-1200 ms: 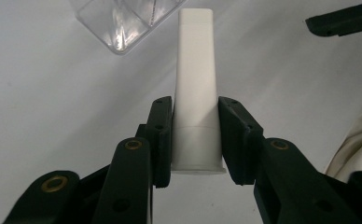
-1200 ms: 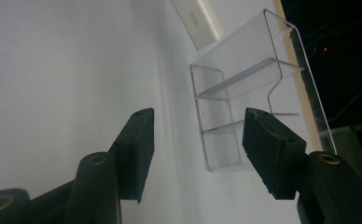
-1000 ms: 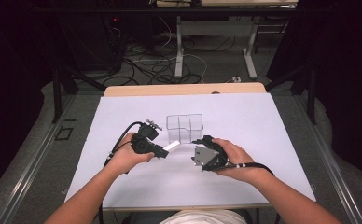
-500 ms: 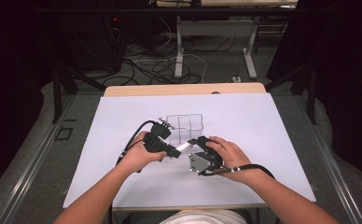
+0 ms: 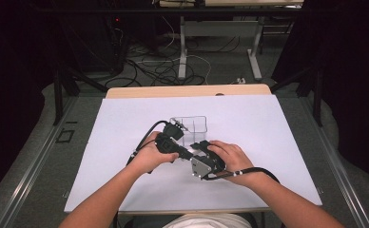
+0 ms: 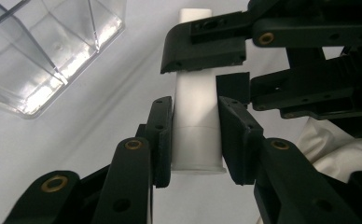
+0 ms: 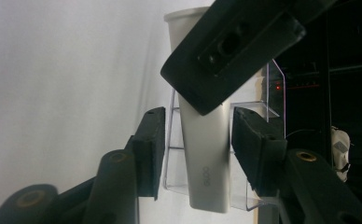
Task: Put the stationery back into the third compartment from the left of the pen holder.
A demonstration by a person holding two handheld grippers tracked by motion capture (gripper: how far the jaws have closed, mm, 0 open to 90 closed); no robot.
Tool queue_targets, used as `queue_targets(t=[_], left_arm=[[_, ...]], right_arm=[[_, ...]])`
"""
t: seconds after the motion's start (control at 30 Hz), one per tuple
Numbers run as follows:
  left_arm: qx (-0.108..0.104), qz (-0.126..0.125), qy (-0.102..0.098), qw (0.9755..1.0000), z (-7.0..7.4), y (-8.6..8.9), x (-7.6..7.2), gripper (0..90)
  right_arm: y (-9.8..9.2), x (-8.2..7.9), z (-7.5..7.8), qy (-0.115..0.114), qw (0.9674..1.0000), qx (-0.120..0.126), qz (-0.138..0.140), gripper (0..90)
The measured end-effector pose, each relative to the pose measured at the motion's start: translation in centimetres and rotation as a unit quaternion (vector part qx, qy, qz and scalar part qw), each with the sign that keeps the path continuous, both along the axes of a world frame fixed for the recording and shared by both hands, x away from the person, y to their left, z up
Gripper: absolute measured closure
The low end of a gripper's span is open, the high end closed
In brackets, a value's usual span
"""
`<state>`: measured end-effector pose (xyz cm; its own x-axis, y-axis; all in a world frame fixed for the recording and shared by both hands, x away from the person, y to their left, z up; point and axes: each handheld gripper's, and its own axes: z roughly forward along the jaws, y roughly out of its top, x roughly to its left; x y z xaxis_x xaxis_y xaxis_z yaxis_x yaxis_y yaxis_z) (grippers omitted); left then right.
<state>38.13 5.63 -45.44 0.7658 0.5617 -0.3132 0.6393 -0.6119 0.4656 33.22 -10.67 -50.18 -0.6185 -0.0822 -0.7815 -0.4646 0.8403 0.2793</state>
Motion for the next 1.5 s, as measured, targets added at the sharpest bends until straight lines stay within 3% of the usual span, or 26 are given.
queue_targets(t=[0.4, 0.87, 1.0, 1.1, 1.13, 1.23, 1.37, 1.5], left_arm=[[-0.004, -0.009, 0.004, 0.9999, 0.0, -0.5, -0.1, 67.4], [-0.016, -0.004, 0.007, 0.9998, -0.2, -0.1, -0.1, 66.9], [-0.035, 0.003, 0.012, 0.9993, 0.0, 0.3, -0.1, 61.7], [-0.054, 0.010, 0.004, 0.9985, 0.4, 1.0, 0.0, 56.9], [-0.059, 0.014, -0.003, 0.9981, 0.5, 1.3, -0.1, 55.8], [-0.071, 0.032, -0.017, 0.9968, 1.0, 2.3, -0.1, 52.8], [-0.099, 0.064, -0.045, 0.9920, 1.4, 4.2, 0.0, 48.6], [-0.111, 0.090, -0.073, 0.9871, 1.4, 6.1, -0.2, 45.4]], right_arm=[[0.2, 0.0, -0.1, -0.015, 0.9997, -0.019, 0.006, 66.5], [0.3, 0.0, -0.2, -0.026, 0.9991, -0.028, 0.015, 68.4], [0.2, 0.0, -0.1, -0.026, 0.9991, -0.029, 0.014, 68.6], [0.2, 0.1, -0.2, -0.025, 0.9991, -0.033, 0.012, 68.6], [0.1, 0.1, -0.1, -0.022, 0.9987, -0.045, 0.011, 68.6], [0.2, 0.1, -0.2, -0.023, 0.9989, -0.039, 0.010, 68.6], [0.2, 0.3, -0.2, -0.022, 0.9990, -0.036, 0.013, 68.6], [0.2, 0.4, 0.0, 0.000, 0.9998, -0.018, -0.002, 68.7]])
